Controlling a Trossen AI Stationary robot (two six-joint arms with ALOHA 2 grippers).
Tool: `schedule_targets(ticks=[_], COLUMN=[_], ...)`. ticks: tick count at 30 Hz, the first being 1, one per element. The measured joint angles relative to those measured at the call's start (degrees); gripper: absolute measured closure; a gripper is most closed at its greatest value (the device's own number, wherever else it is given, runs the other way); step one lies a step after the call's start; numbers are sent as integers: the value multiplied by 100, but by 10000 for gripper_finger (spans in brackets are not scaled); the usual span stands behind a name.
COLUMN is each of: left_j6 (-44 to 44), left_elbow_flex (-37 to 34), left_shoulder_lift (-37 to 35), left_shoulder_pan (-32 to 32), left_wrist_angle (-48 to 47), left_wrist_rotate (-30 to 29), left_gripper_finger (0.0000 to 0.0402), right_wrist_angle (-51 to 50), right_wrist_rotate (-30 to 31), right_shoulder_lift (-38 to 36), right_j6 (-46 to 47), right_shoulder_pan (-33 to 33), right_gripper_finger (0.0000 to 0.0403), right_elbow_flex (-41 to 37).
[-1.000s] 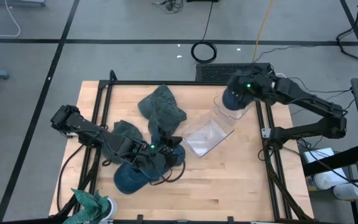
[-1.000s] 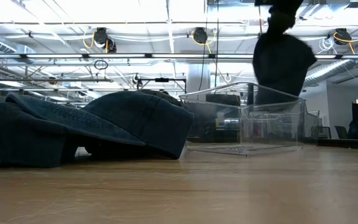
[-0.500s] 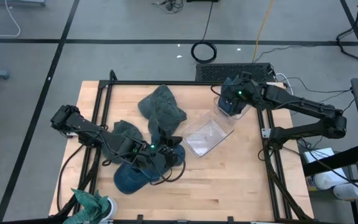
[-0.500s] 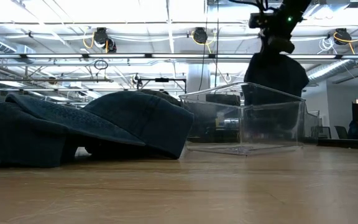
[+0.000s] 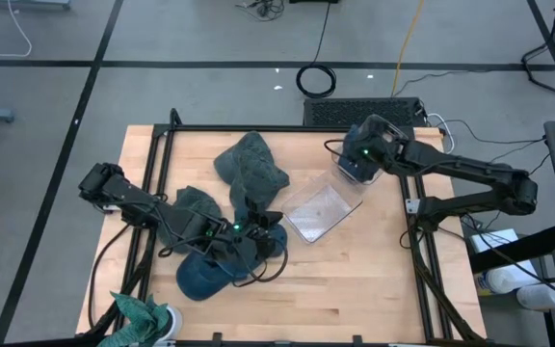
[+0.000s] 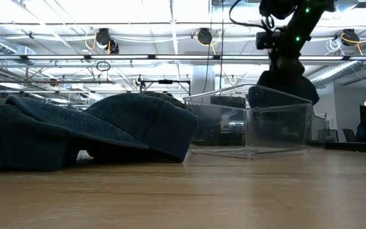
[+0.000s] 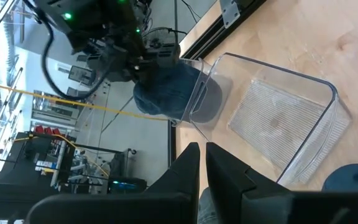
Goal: Pick & Place hat
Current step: Put the top blue cap into the top transparent bin
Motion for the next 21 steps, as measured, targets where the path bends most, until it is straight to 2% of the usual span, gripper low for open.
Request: schedule_targets(ticks=[3, 8, 15, 21], left_j6=[0, 0, -20, -28], left_elbow_flex=[0, 0, 0, 0], left_shoulder_lift=[0, 0, 0, 0], left_shoulder_pan=[-1, 0, 0, 0], left_wrist_angle=[0, 0, 0, 0], left_wrist_rotate=[0, -2, -2, -2], left_gripper_finger=[364, 364, 364, 364], right_wrist_angle=[-61, 9, 191, 554], right_wrist_rotate=[128, 374, 1829, 2868], right_shoulder_lift=[-3, -4, -4, -4], right_j6=[140, 223, -111, -451], right_shoulder_pan=[0, 2, 130, 398], right_gripper_finger=[357, 280, 172, 113], right_elbow_flex=[-89, -117, -117, -116])
